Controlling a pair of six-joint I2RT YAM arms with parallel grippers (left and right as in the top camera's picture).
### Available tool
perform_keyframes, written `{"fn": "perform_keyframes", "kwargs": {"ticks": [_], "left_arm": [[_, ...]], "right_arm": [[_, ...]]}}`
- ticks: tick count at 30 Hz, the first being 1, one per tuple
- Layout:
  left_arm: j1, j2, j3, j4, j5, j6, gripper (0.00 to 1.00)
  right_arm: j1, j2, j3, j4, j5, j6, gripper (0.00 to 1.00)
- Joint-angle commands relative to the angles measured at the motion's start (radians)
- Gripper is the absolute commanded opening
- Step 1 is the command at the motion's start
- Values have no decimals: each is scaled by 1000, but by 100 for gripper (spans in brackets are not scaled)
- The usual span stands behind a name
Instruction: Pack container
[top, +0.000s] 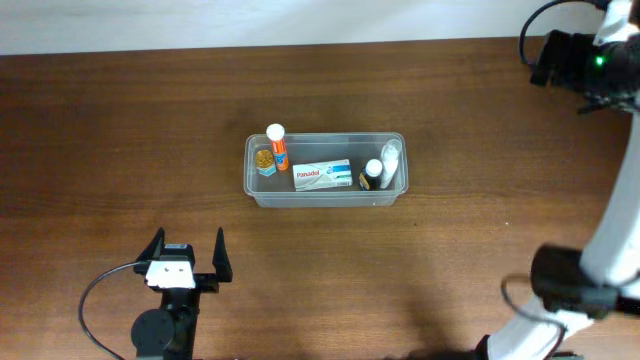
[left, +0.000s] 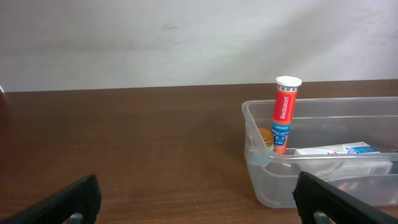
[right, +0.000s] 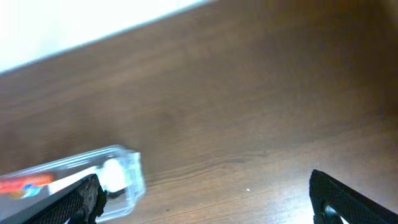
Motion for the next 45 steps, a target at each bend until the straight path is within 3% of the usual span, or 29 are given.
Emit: {"fn": "perform_keyframes", "kwargs": {"ticks": [1,10,17,27,32,45], "left_arm": [[6,-10,-9,2,-6,-3,100],[6,-10,-9,2,-6,-3,100],[6,-10,-9,2,-7,-3,100],[6,-10,-9,2,-6,-3,100],[6,-10,-9,3,-6,-3,100],[6,-10,-9,3,-6,-3,100]], "right_arm": [[68,-136,-13,-6,-2,4,98],[237,-470,-359,-6,-2,4,98],[245,-743,-673,-6,-2,4,98],[245,-1015,-832,11,21,4,98],[245,-1161,-998,256,69,-5,98],[245,-1498,-1739,1086,-3,-50,98]]}}
